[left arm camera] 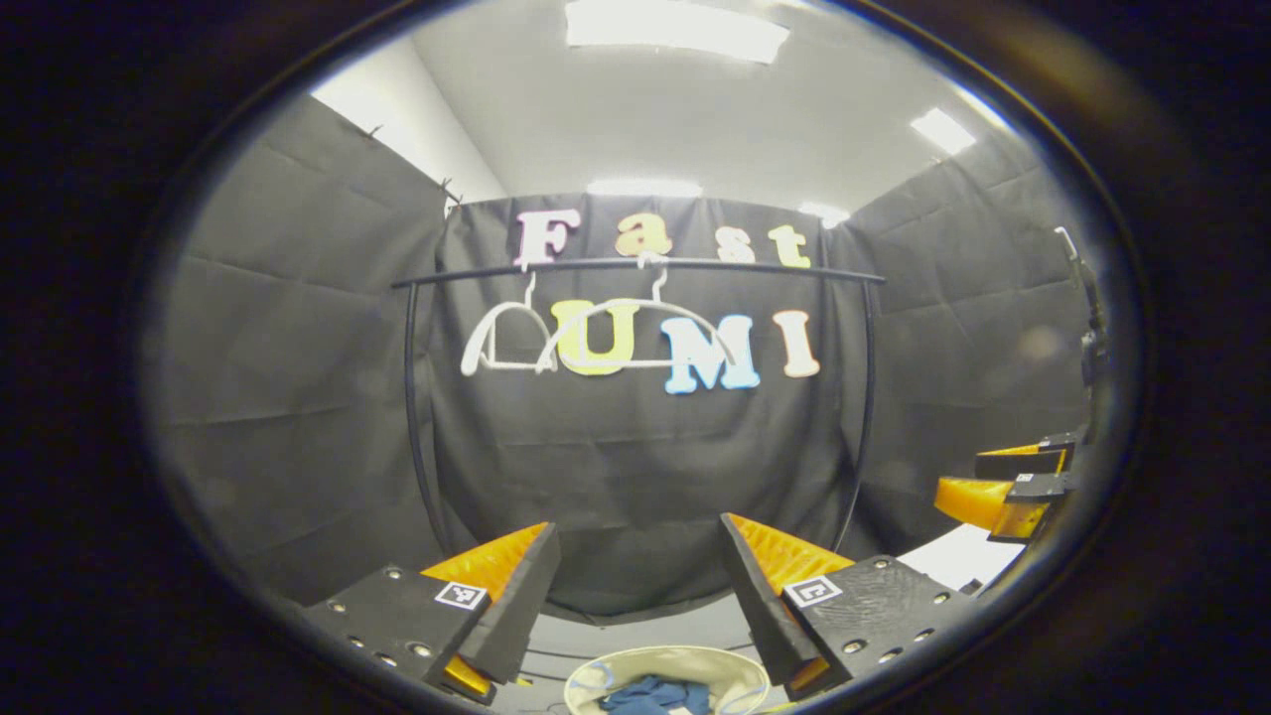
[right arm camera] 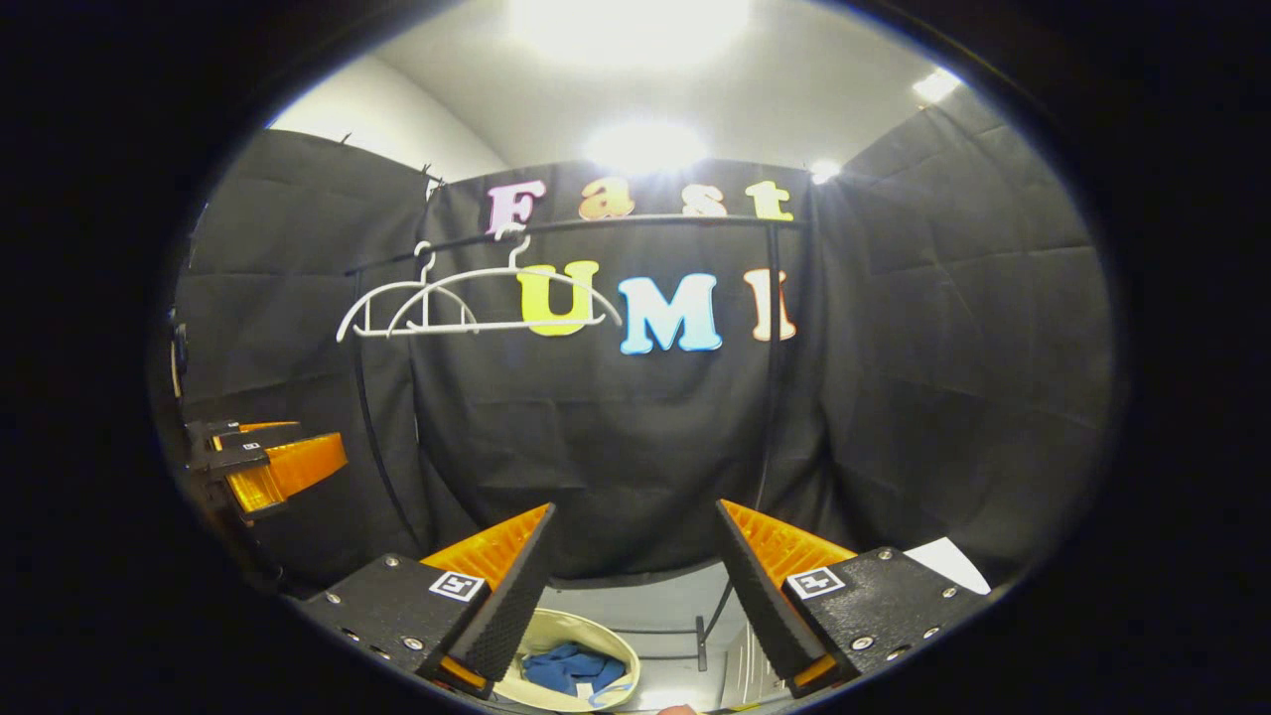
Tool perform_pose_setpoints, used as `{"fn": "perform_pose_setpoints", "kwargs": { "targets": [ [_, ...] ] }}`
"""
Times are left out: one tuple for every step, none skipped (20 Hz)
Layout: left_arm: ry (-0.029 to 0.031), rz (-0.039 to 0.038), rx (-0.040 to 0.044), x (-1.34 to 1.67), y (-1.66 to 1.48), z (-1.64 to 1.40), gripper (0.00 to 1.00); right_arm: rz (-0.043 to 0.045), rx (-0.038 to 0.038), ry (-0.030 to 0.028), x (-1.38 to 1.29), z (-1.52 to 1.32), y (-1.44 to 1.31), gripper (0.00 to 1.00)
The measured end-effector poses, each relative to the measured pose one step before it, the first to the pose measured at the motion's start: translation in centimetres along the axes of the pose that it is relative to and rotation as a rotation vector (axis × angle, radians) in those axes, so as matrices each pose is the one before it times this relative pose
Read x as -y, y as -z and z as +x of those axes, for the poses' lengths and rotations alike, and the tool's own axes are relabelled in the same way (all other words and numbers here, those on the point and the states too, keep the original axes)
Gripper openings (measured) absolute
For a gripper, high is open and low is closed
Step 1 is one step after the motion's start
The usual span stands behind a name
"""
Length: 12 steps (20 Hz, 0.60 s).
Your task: Grasp the clothes on the hanger with both hands and then place them into the laundry hamper below.
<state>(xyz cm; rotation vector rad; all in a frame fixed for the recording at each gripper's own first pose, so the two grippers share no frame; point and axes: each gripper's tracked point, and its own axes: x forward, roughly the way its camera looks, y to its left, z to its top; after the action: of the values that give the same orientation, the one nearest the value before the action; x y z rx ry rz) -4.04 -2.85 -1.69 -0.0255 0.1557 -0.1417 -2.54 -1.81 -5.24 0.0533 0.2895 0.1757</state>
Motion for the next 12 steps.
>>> {"fn": "perform_pose_setpoints", "kwargs": {
  "targets": [
    [-0.01614, 0.00282, 0.01244, 0.297, -0.467, -0.822, 0.92, 0.00592, 0.02516, -0.00297, 0.338, -1.074, -0.856, 0.94],
    [-0.01039, -0.00265, 0.00779, 0.284, -0.630, -0.856, 0.92, 0.00563, 0.02025, -0.00253, 0.338, -0.699, -0.689, 0.94],
    [-0.00677, -0.00937, 0.00600, 0.405, -0.602, -0.983, 0.92, 0.00391, 0.01708, -0.00367, 0.242, -0.735, -0.358, 0.94],
    [-0.00545, -0.00635, 0.00684, 0.289, -0.571, -0.831, 0.92, 0.00176, 0.01429, -0.00101, 0.271, -0.794, -0.342, 0.94],
    [-0.01059, -0.00253, 0.00674, 0.163, -0.320, -0.600, 0.92, 0.00110, 0.01584, -0.00053, 0.278, -0.815, -0.320, 0.94],
    [-0.01428, -0.00004, 0.01046, -0.040, -0.323, -0.790, 0.92, 0.00512, 0.01704, -0.00236, 0.171, -0.684, -0.375, 0.95],
    [-0.00730, -0.00091, 0.00943, 0.172, -0.430, -0.648, 0.92, 0.00403, 0.01253, -0.00443, 0.038, -0.536, -0.262, 0.94],
    [-0.00789, -0.00341, 0.00429, 0.200, -0.202, -0.791, 0.92, 0.00387, 0.00765, 0.00296, 0.184, -0.453, 0.006, 0.94],
    [-0.00242, -0.00345, 0.00729, 0.186, -0.307, -0.528, 0.92, -0.00298, 0.00252, -0.00256, 0.146, -0.433, 0.116, 0.94],
    [0.00011, -0.00288, 0.00443, 0.224, -0.231, -0.448, 0.92, -0.00440, -0.00094, 0.00205, 0.163, -0.230, 0.087, 0.94],
    [0.00168, 0.00112, 0.00197, 0.199, -0.134, -0.278, 0.92, -0.00289, 0.00046, -0.00029, 0.037, -0.381, 0.023, 0.94],
    [0.00191, 0.00461, 0.00274, 0.105, -0.147, -0.129, 0.92, 0.00461, -0.00386, -0.00565, -0.083, -0.303, -0.025, 0.94]
  ]
}}
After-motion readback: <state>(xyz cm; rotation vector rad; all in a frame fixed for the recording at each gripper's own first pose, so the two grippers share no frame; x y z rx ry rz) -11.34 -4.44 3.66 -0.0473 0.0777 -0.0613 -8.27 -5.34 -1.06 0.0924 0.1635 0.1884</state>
